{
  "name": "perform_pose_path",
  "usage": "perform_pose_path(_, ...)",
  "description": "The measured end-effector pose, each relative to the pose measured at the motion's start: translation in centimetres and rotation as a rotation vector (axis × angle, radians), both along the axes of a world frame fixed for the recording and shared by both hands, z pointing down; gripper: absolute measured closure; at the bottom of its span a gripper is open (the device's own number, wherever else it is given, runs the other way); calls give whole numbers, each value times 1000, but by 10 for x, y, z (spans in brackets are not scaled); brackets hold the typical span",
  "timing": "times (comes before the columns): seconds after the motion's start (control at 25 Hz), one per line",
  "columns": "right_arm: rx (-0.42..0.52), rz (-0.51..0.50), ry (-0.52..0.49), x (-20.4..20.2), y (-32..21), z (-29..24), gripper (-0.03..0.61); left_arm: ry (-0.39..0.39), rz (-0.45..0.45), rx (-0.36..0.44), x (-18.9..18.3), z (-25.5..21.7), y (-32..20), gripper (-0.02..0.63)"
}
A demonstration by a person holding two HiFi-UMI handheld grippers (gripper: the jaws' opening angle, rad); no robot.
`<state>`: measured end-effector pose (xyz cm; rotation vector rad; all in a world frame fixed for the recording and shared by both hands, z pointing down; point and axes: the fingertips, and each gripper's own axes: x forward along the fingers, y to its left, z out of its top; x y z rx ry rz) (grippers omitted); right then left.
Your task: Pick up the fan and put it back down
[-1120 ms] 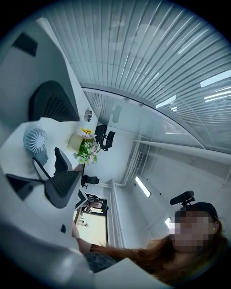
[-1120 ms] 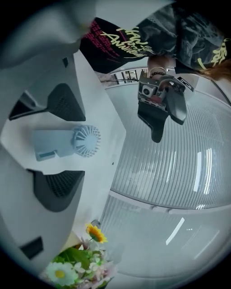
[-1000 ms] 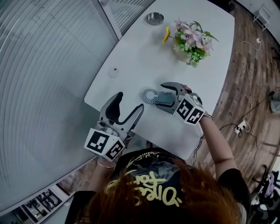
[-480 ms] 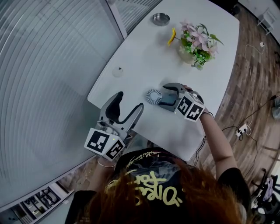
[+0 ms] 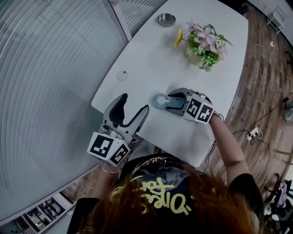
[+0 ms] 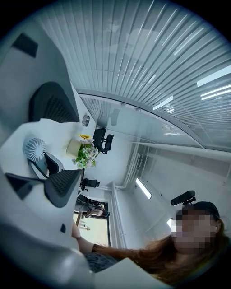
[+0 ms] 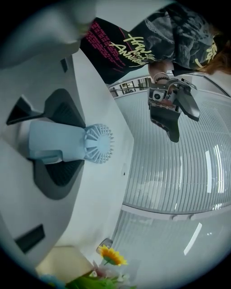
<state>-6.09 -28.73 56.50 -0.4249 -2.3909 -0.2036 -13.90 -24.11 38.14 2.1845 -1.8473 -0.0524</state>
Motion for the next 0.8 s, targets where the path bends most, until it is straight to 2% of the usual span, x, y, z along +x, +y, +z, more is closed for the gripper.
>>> perform_pose_path(0.32,13,24,-14,1,1,0,360,-4,21,0,0,-1,1,296)
perform_pose_path(0.44,23,56,-17,1,0,-1,360,-5,27,3,0,-1,1,298)
perform_pose_path(0.6,82,103,-47,2,-3,-11,360,-3,40,8,1,-3,1,299)
perform_pose_path(0.8,71,177,-108,-3,-4,-30,360,2,59,16,3,-5,-1,302)
